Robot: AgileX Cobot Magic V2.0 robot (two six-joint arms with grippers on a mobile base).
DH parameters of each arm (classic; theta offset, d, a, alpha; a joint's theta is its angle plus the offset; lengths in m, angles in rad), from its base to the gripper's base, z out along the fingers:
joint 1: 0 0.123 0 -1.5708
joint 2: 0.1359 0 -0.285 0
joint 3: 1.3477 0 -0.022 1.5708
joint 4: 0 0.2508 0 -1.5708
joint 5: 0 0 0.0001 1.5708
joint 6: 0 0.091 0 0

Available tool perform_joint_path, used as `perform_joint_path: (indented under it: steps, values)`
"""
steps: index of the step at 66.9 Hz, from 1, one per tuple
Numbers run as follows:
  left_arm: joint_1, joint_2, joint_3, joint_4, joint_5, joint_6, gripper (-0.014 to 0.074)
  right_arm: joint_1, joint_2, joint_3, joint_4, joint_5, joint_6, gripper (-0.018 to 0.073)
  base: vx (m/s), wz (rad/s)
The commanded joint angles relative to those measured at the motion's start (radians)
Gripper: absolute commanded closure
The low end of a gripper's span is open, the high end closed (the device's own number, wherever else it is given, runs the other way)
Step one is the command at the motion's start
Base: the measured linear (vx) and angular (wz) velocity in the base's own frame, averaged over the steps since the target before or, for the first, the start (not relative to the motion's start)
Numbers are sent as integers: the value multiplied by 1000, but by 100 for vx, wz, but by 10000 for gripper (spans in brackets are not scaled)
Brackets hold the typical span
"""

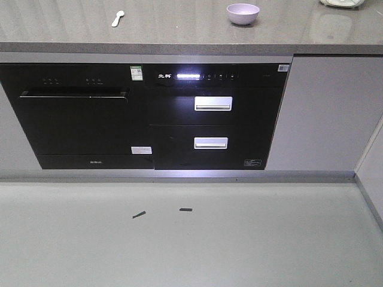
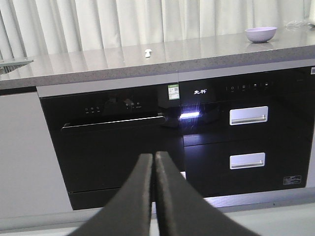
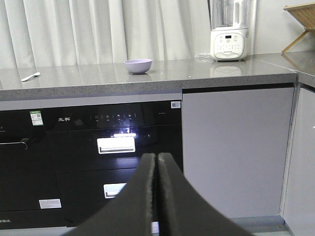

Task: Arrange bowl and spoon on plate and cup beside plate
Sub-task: 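Continue driving closer to the counter holding the spoon and bowl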

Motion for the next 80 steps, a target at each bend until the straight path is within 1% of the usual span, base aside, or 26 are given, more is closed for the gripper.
perform_joint_path:
  steps: [1, 80]
  values:
    - [2, -3, -8, -1, -67, -6, 603, -1, -11, 4, -4, -70, -2, 562, 9, 1]
    - [2, -3, -8, -1, -67, -6, 603, -1, -11, 4, -4, -70, -2, 562, 8, 1]
